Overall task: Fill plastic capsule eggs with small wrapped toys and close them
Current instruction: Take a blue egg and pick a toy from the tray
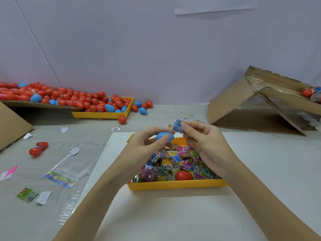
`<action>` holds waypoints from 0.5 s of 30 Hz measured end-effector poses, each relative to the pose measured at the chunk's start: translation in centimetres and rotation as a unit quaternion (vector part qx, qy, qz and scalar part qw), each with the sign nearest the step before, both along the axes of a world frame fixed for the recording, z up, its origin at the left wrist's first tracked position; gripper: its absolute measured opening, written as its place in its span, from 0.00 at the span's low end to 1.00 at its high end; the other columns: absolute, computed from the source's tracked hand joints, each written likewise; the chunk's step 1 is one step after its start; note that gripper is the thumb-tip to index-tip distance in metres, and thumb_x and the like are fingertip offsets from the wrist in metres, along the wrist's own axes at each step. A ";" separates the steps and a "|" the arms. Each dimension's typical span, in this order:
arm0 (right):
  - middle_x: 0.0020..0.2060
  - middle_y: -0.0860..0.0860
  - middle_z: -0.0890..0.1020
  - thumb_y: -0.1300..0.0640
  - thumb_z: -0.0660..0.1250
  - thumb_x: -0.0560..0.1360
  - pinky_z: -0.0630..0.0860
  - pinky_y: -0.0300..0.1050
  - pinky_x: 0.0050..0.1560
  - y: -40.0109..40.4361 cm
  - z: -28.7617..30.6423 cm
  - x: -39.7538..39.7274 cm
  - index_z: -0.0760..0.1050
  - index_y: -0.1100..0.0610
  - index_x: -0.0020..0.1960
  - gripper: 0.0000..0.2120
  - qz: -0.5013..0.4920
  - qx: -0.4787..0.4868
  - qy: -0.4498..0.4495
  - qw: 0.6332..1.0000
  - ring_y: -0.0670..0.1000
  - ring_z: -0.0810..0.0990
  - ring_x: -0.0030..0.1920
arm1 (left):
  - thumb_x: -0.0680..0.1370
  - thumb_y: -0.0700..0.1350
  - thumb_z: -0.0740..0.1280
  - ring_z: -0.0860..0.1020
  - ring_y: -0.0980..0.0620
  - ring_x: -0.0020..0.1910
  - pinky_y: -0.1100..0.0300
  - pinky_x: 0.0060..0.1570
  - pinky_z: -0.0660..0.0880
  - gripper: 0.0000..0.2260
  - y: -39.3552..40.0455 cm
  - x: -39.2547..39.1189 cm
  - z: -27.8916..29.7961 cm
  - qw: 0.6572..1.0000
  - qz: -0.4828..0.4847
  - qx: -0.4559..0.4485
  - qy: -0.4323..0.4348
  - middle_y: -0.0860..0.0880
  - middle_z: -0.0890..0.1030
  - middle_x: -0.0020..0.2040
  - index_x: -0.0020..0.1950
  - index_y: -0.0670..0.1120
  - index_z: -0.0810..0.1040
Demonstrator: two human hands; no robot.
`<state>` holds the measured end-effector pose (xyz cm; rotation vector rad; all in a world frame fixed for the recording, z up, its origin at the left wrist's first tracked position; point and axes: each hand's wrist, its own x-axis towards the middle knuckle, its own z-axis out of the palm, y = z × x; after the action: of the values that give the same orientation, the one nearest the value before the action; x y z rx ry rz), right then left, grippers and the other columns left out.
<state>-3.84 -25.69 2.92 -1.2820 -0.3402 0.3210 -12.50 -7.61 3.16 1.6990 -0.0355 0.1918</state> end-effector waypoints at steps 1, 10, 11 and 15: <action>0.37 0.48 0.84 0.52 0.75 0.70 0.78 0.35 0.40 0.0 0.0 0.0 0.83 0.64 0.56 0.20 0.008 0.020 0.021 1.000 0.44 0.81 0.40 | 0.79 0.51 0.69 0.86 0.49 0.49 0.63 0.47 0.81 0.13 -0.1 0.1 -0.2 1.000 0.008 -0.001 -0.012 0.49 0.86 0.53 0.62 0.50 0.83; 0.43 0.52 0.87 0.61 0.73 0.75 0.81 0.36 0.45 0.1 -0.2 -0.3 0.83 0.61 0.58 0.12 -0.009 0.051 0.069 0.996 0.46 0.85 0.44 | 0.77 0.49 0.75 0.87 0.42 0.49 0.62 0.49 0.82 0.14 -0.8 0.0 -0.3 0.996 0.002 -0.084 -0.013 0.45 0.87 0.52 0.61 0.48 0.83; 0.43 0.53 0.87 0.62 0.73 0.75 0.82 0.37 0.45 0.1 -0.2 -0.4 0.83 0.62 0.58 0.11 -0.015 0.054 0.073 0.996 0.47 0.86 0.44 | 0.77 0.47 0.74 0.87 0.43 0.48 0.62 0.49 0.82 0.14 -0.8 0.0 -0.3 0.997 -0.003 -0.077 -0.015 0.45 0.87 0.51 0.62 0.47 0.82; 0.46 0.58 0.87 0.65 0.73 0.75 0.83 0.39 0.45 0.3 -0.1 -0.6 0.81 0.64 0.57 0.10 -0.009 0.106 0.126 0.986 0.51 0.87 0.45 | 0.76 0.50 0.73 0.87 0.45 0.45 0.62 0.45 0.82 0.13 -1.2 0.0 -0.3 0.999 0.016 -0.047 -0.015 0.47 0.87 0.48 0.59 0.45 0.83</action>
<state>-4.41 -25.36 2.81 -1.0215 -0.1422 0.4150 -12.49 -8.81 2.86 1.6035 -0.0206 0.2385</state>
